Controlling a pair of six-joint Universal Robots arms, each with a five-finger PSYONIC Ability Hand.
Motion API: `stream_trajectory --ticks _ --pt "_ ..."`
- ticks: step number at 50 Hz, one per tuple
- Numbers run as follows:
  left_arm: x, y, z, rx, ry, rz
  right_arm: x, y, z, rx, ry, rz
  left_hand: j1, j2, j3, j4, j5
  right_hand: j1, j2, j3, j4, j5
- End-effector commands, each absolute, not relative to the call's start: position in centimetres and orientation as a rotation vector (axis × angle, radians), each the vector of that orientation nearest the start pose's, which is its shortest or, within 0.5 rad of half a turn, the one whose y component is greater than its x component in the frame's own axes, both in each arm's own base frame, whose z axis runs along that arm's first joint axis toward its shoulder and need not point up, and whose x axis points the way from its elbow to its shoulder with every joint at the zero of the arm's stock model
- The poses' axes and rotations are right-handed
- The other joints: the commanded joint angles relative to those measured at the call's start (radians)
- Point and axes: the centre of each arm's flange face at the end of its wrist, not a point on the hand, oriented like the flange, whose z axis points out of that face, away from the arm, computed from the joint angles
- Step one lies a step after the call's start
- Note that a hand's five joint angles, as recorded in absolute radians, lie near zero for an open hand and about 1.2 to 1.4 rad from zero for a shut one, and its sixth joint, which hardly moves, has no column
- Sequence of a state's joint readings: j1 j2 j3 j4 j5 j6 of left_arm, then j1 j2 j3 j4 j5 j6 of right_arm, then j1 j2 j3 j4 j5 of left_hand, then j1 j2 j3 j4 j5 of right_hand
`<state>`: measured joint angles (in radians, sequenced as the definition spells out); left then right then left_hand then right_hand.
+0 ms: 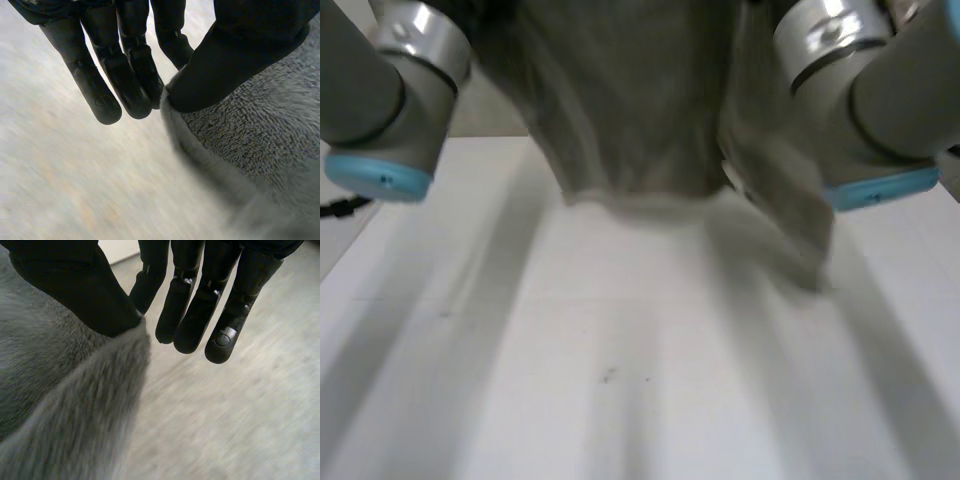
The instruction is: Fold the towel.
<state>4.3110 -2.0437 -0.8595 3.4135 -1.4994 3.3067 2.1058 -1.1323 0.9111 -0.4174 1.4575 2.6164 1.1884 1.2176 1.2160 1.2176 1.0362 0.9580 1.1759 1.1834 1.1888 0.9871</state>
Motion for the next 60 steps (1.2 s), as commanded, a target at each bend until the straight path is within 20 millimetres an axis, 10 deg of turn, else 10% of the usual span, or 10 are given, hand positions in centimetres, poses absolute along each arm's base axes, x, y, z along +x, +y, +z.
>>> stream_trajectory --ticks 1,10,18,30,34,43,60 --pt "-28.6 -34.5 36.3 0.489 1.781 -2.866 33.5 -30.4 36.3 -1.148 1.373 -2.412 0.208 0.179 0.18 0.179 0.186 0.438 0.22 0.213 0.207 0.235" --pt "-27.9 -31.5 25.3 0.672 2.248 -2.485 31.9 -30.3 26.6 -1.38 1.882 -1.821 0.208 0.179 0.18 0.179 0.186 0.438 0.22 0.213 0.207 0.235" --pt "-26.9 -29.0 21.0 0.774 2.409 -2.303 31.5 -28.9 20.4 -1.553 2.052 -1.47 0.208 0.179 0.18 0.179 0.186 0.438 0.22 0.213 0.207 0.235" --pt "-26.1 -28.6 21.3 0.82 2.348 -2.27 31.5 -29.4 18.6 -1.22 2.1 -1.493 0.208 0.179 0.18 0.179 0.186 0.413 0.195 0.188 0.182 0.21" --pt "-25.9 -28.3 22.9 0.806 2.304 -2.325 29.9 -29.8 19.5 -0.965 2.136 -1.512 0.208 0.179 0.18 0.179 0.186 -0.191 -0.409 -0.416 -0.422 -0.394" --pt "-25.7 -27.8 25.4 0.783 2.222 -2.412 26.6 -29.3 18.7 -0.534 2.2 -1.413 0.208 0.179 0.18 0.179 0.186 -0.344 -0.562 -0.57 -0.575 -0.548" --pt "-25.6 -27.6 24.9 0.781 2.241 -2.393 28.3 -26.9 14.3 -0.456 2.204 -1.396 0.208 0.179 0.18 0.179 0.186 -0.565 -0.783 -0.79 -0.796 -0.768"
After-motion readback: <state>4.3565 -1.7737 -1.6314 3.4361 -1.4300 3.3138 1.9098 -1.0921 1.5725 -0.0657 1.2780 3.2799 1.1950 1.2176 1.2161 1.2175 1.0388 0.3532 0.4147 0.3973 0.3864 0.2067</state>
